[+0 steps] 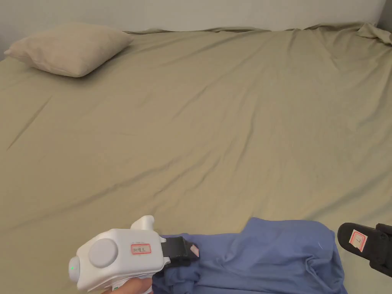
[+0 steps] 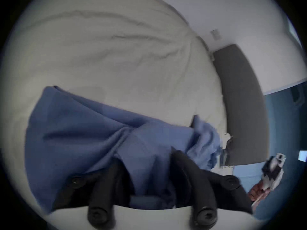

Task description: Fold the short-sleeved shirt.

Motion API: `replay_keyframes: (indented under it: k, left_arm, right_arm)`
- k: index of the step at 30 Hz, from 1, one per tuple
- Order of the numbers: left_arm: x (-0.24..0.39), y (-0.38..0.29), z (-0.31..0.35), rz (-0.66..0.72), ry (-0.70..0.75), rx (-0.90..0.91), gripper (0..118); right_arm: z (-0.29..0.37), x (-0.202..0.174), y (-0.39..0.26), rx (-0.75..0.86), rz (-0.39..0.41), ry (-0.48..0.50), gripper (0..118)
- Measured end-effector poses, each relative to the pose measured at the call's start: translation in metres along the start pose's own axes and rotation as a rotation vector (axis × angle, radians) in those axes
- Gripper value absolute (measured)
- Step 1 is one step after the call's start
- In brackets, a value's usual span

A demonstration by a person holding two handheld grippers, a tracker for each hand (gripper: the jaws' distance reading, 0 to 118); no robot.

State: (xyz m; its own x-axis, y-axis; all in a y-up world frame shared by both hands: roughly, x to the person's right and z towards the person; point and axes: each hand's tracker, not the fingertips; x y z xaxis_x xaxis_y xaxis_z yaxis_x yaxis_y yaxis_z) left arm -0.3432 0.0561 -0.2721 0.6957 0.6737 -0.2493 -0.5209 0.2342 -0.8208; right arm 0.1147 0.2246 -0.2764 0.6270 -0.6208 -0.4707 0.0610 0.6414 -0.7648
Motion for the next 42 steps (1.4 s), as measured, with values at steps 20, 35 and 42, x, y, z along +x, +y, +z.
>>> replay_keyframes:
  k: [20, 35, 42]
  left_arm:
    - [0.061, -0.048, -0.011, -0.372, 0.334, 0.027, 9]
    - [0.061, -0.051, 0.015, -0.302, 0.148, 0.041, 8]
    - [-0.005, -0.001, 0.125, -0.060, -0.202, 0.185, 85]
  right_arm:
    - [-0.005, -0.006, -0.003, -0.012, -0.014, 0.072, 3]
    - [-0.003, -0.015, -0.007, -0.031, 0.008, 0.055, 3]
    - [-0.001, -0.016, -0.007, -0.020, 0.016, 0.081, 3]
